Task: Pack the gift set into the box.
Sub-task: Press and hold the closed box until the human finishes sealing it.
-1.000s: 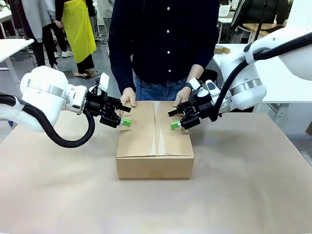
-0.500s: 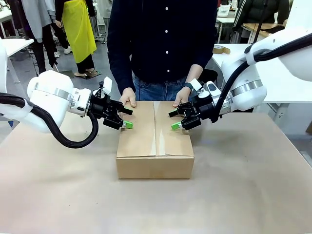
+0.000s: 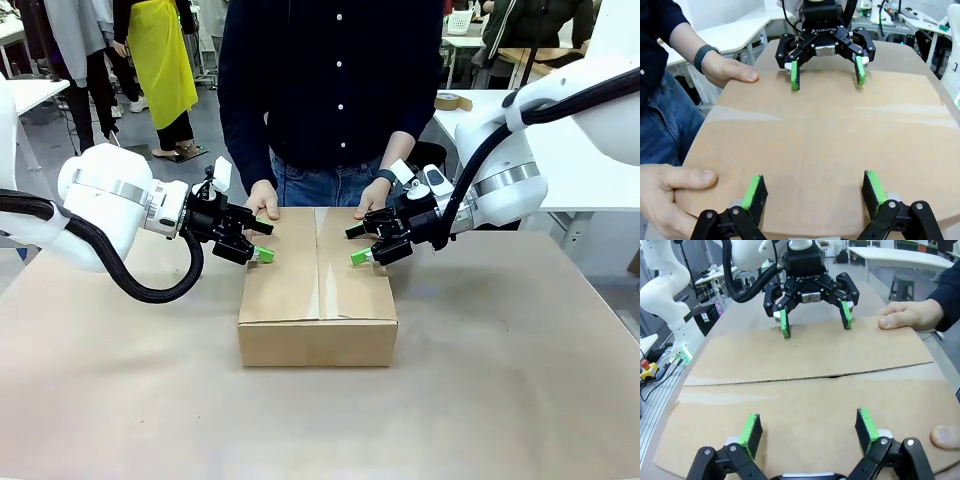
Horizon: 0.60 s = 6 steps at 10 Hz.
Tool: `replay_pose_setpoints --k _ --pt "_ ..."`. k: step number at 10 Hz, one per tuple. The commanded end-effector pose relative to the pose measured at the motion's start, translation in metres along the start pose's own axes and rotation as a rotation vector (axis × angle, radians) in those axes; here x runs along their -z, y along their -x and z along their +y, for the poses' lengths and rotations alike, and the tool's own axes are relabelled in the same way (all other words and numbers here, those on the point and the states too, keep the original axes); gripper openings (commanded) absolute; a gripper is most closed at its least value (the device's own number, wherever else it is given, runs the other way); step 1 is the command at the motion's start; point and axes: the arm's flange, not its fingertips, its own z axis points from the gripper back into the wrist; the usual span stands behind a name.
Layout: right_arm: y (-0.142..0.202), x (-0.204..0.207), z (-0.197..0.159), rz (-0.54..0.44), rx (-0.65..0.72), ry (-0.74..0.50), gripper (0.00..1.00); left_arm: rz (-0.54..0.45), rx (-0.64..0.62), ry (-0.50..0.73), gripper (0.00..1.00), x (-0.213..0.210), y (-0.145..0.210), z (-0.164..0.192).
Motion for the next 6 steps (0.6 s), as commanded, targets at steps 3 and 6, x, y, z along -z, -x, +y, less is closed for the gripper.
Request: replay_pose_setpoints --k 3,6 --pt "0.0027 0.0009 0.0 0.007 0.007 0.004 1.0 -0.005 -0.003 0.005 1.0 -0.0024 0.0021 -0.0028" --pt "0.0027 0.0009 0.0 0.007 0.007 0.004 1.0 -0.005 -0.003 0.005 1.0 -0.0024 0.0021 -0.0028"
